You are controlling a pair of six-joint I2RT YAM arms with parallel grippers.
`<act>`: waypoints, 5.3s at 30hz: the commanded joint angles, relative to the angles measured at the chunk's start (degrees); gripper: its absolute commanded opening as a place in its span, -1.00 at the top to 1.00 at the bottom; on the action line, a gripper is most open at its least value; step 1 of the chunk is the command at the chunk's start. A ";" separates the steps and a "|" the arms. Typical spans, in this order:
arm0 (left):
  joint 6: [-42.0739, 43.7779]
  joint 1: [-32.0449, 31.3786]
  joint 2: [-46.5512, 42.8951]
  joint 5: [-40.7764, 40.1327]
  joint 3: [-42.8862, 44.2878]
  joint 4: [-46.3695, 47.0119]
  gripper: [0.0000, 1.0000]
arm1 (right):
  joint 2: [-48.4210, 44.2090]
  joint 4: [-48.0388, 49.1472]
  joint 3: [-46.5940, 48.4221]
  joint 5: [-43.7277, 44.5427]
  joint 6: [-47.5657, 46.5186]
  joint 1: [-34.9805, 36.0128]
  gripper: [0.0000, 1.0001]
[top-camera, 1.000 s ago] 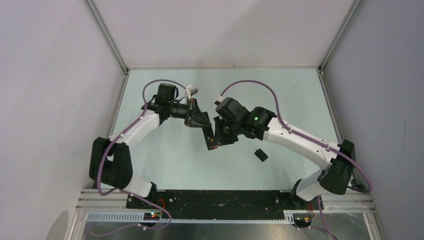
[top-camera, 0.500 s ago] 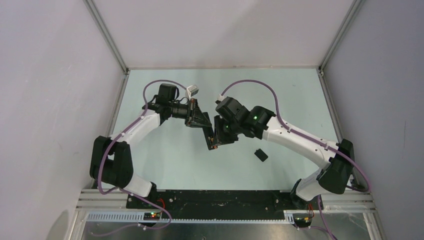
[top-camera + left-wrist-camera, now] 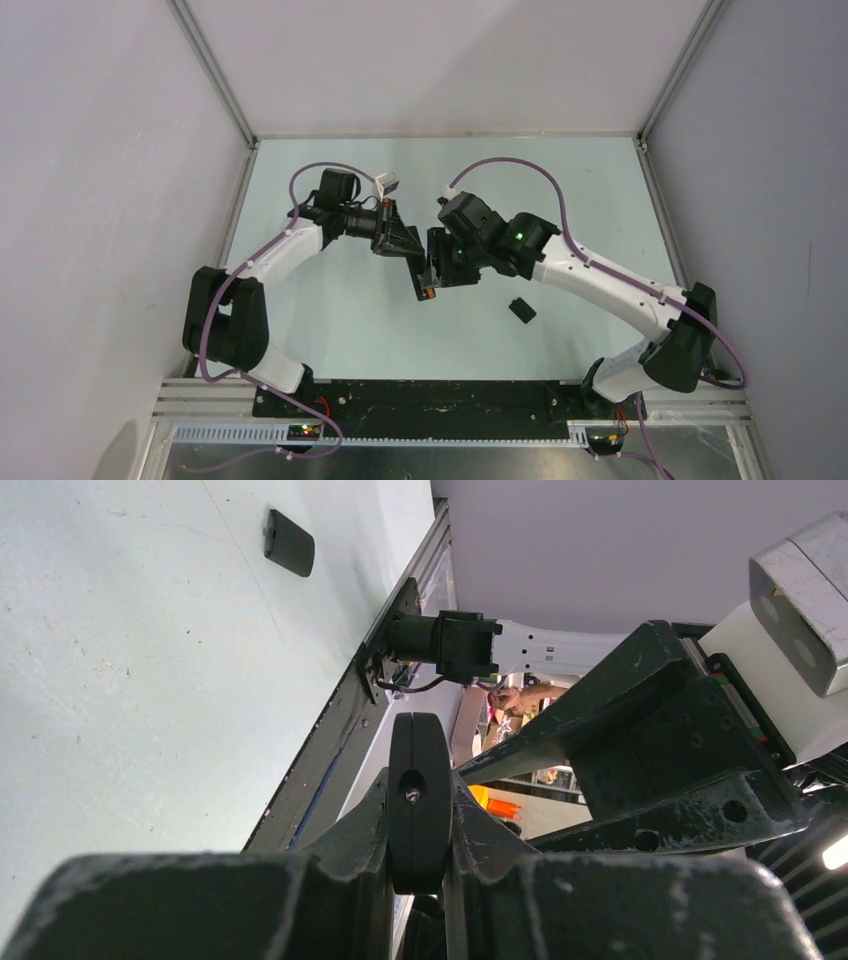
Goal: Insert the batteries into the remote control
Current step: Load the battery into the remote control.
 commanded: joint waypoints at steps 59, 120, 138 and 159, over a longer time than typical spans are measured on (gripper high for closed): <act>-2.82 -0.44 -3.40 1.37 2.53 0.74 1.00 | -15.33 30.70 -23.96 12.80 -13.86 7.75 0.76; 4.01 -0.52 -9.25 -0.76 2.96 0.87 1.00 | -13.70 24.47 -18.13 1.49 -6.40 0.56 0.99; 16.98 -0.56 -22.67 -5.57 0.19 0.85 0.99 | -27.72 25.67 -20.75 0.61 -12.90 0.57 -0.19; 19.94 -0.97 -30.63 8.55 -2.48 0.85 1.00 | -16.15 41.45 -21.82 -19.70 -18.54 4.61 -0.52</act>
